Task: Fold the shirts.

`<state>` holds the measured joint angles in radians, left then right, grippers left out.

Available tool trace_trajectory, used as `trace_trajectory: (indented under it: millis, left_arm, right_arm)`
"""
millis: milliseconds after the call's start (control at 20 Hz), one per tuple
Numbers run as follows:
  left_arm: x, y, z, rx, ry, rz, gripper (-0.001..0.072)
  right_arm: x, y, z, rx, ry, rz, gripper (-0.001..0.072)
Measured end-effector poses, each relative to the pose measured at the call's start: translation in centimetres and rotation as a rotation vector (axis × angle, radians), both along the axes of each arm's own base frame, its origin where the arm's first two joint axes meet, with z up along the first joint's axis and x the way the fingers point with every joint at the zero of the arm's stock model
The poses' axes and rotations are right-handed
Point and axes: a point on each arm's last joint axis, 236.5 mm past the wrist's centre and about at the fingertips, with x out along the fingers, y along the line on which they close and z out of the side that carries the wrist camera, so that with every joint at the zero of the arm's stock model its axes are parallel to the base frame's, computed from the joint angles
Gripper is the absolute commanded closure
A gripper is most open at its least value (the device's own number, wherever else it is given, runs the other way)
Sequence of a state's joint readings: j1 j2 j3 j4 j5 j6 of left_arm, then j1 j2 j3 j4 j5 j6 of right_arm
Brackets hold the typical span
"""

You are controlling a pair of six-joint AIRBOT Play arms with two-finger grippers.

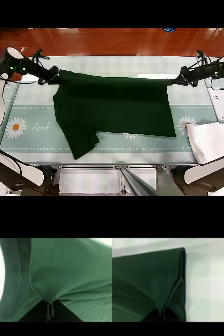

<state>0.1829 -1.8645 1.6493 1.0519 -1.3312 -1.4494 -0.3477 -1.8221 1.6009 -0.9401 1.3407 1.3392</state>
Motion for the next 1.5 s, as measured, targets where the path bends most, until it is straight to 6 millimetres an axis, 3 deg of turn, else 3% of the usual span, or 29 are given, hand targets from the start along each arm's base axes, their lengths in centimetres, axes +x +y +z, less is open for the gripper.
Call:
trace_trajectory:
  millis: [150,200,250,300,350,400,550,700,800,950,1200,1350,1500]
  left_arm:
    - [-2.0,-0.5,-2.3,0.008,0.064,-0.025,0.0690]
    - [-2.4,-0.6,-2.7,0.010,0.075,-0.032,0.0689]
    - [-2.7,-0.7,-3.0,0.012,0.083,-0.035,0.0684]
    - [-2.9,-0.7,-3.1,0.015,0.087,-0.039,0.0551]
    - [-3.2,-0.6,-3.1,0.016,0.096,-0.044,0.0242]
    - [-3.6,-0.6,-3.0,0.011,0.115,-0.046,0.0201]
    - [-5.1,-0.1,-1.5,-0.013,0.169,-0.055,0.0200]
    - [-6.2,1.1,1.5,-0.018,0.163,-0.036,0.0200]
    - [-7.2,2.0,3.6,-0.015,0.133,-0.010,0.0200]
    - [-10.1,3.6,5.3,-0.007,0.099,0.059,0.0200]
    - [-18.1,5.6,3.8,-0.058,0.098,0.290,0.0200]
    - [-22.3,4.8,1.9,-0.119,0.110,0.403,0.0200]
    - [-25.1,3.1,-0.4,-0.169,0.152,0.450,0.0200]
  right_arm:
    - [-0.7,0.4,-1.4,-0.022,0.028,0.012,0.0692]
    - [-0.9,0.7,-1.8,-0.025,0.038,0.018,0.0650]
    - [-1.1,1.0,-2.1,-0.027,0.046,0.022,0.0446]
    - [-1.2,1.0,-2.3,-0.033,0.054,0.022,0.0290]
    - [-1.4,1.0,-2.5,-0.036,0.065,0.015,0.0300]
    - [-1.5,1.0,-2.4,-0.036,0.072,0.006,0.0301]
    - [-2.4,-0.3,-0.5,-0.025,0.093,-0.045,0.0302]
    - [-3.6,-2.6,3.2,-0.045,0.066,-0.104,0.0303]
    - [-5.2,-4.1,5.6,-0.088,0.034,-0.141,0.0302]
    - [-8.5,-5.3,6.8,-0.135,0.000,-0.201,0.0303]
    - [-15.4,-3.3,4.3,-0.105,-0.025,-0.244,0.0303]
    - [-17.3,-0.7,3.4,-0.033,-0.059,-0.264,0.0303]
    - [-18.2,0.8,3.0,0.014,-0.082,-0.270,0.0303]
